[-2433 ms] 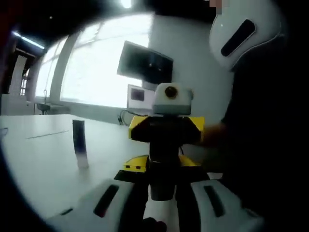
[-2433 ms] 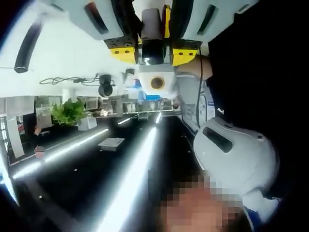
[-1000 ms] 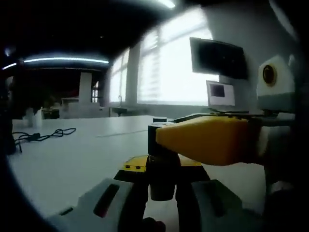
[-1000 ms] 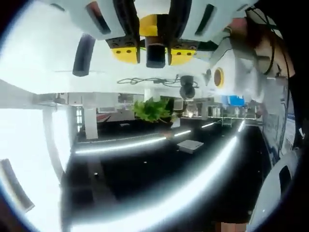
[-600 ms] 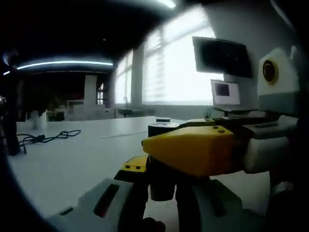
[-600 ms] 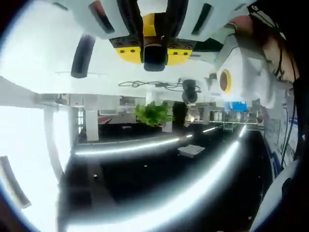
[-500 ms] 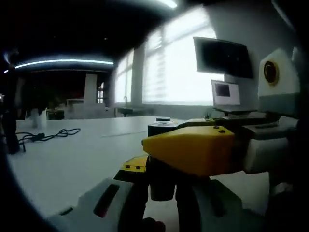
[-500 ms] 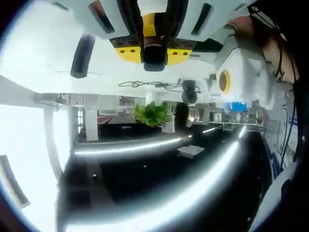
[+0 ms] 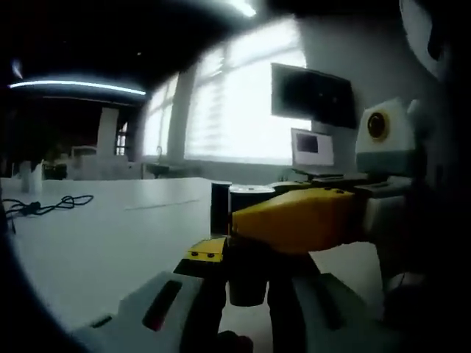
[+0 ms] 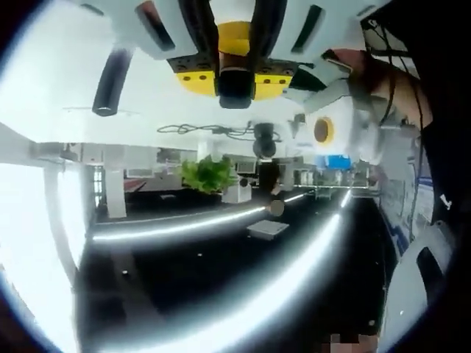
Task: Pick up cosmetic bottle twist off cap place on table pick up cap screw tight cap place on table
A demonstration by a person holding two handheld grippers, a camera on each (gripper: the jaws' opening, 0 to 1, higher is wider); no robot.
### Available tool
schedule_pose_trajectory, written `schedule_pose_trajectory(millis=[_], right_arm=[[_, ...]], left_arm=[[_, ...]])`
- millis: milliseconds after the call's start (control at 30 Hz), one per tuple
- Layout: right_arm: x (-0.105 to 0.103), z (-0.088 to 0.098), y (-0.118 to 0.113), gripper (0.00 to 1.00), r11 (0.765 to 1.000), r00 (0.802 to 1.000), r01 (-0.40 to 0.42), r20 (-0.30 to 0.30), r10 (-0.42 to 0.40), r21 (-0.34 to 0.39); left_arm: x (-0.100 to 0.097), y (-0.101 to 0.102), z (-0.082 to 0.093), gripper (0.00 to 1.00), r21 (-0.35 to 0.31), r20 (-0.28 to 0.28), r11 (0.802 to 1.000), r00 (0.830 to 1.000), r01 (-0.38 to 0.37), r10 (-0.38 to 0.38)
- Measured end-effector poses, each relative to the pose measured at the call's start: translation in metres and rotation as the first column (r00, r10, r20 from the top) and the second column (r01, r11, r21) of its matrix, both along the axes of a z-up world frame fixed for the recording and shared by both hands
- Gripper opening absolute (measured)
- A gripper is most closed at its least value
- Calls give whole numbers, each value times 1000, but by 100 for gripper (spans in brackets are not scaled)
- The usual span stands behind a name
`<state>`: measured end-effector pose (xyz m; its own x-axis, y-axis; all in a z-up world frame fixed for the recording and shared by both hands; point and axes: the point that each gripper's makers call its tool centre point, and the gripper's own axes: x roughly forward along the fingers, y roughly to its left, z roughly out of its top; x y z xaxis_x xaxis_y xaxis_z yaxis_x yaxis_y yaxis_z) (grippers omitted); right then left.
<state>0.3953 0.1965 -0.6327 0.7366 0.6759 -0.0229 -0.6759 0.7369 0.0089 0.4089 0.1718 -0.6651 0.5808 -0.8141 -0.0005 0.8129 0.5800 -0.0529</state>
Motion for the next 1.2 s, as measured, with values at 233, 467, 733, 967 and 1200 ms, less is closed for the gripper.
schedule_pose_trajectory(millis=[233, 467, 733, 967, 1200], right_arm=[[-11, 0, 2, 9, 994, 994, -105, -17, 105, -1], [-29, 6, 7, 9, 962, 962, -272, -23, 273, 34], [-49, 14, 9, 9, 894, 894, -448, 12, 448, 9], [-67, 22, 11, 9, 790, 791, -611, -3, 612, 48], [-77, 29, 11, 9, 723, 724, -689, -2, 690, 52]], left_arm=[[-15, -2, 0, 10, -45, -22, 993, 994, 105, -106], [-36, -4, 8, 10, -76, -17, 968, 971, 237, -239], [-59, -11, 16, 10, -67, 6, 936, 938, 346, -346], [-79, -16, 24, 10, -71, 16, 893, 896, 444, -444], [-91, -20, 31, 10, -80, 23, 873, 876, 481, -481]])
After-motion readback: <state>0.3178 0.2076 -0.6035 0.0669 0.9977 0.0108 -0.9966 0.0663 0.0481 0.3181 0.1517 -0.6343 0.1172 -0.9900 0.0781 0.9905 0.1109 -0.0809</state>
